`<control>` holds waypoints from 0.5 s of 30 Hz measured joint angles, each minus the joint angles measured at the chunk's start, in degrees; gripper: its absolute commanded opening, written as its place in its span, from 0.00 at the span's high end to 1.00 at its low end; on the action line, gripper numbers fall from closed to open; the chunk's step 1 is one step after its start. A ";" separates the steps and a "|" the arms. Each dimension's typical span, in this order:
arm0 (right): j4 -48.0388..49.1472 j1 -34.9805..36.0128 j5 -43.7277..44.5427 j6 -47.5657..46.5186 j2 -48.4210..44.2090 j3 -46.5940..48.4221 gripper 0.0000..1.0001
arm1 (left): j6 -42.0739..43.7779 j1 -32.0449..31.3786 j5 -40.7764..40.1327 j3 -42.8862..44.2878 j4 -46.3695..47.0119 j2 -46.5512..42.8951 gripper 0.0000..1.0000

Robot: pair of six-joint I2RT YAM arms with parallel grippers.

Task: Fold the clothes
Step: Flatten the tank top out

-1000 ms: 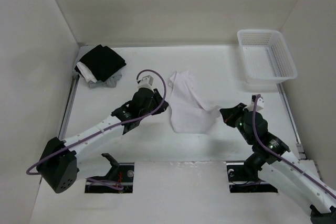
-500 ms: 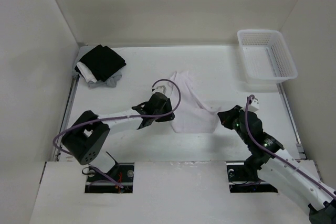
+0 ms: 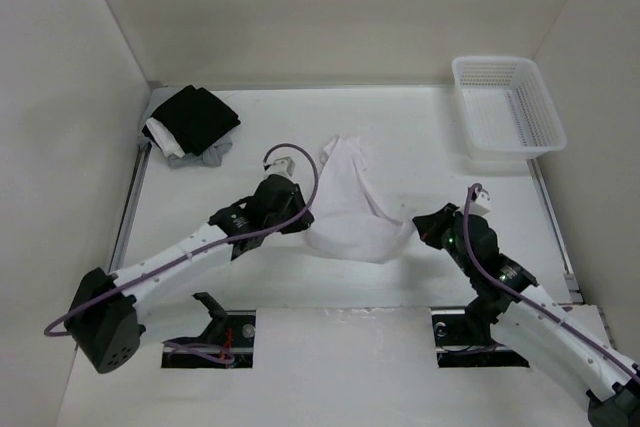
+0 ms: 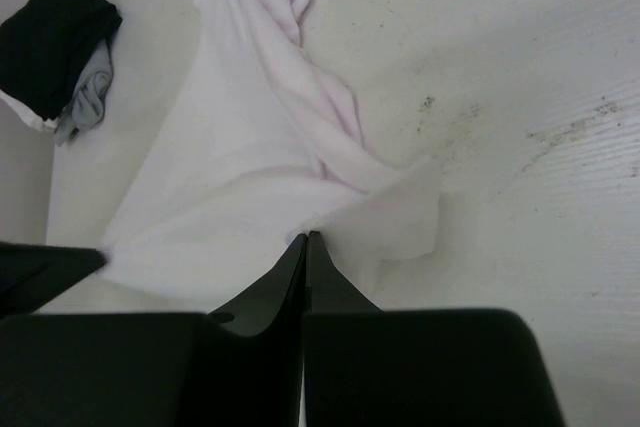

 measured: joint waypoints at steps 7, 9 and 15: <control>0.22 0.00 -0.13 0.02 2.40 -1.29 1.00 | -0.46 5.18 -0.42 -0.39 -6.16 -0.96 0.73; 0.42 0.00 -0.13 0.00 2.73 -1.29 1.00 | -0.50 6.56 -0.26 -1.57 -5.18 1.44 0.78; 1.20 0.00 -0.13 0.00 2.49 -1.29 1.00 | -0.17 6.82 0.74 -8.28 -3.28 -0.90 0.77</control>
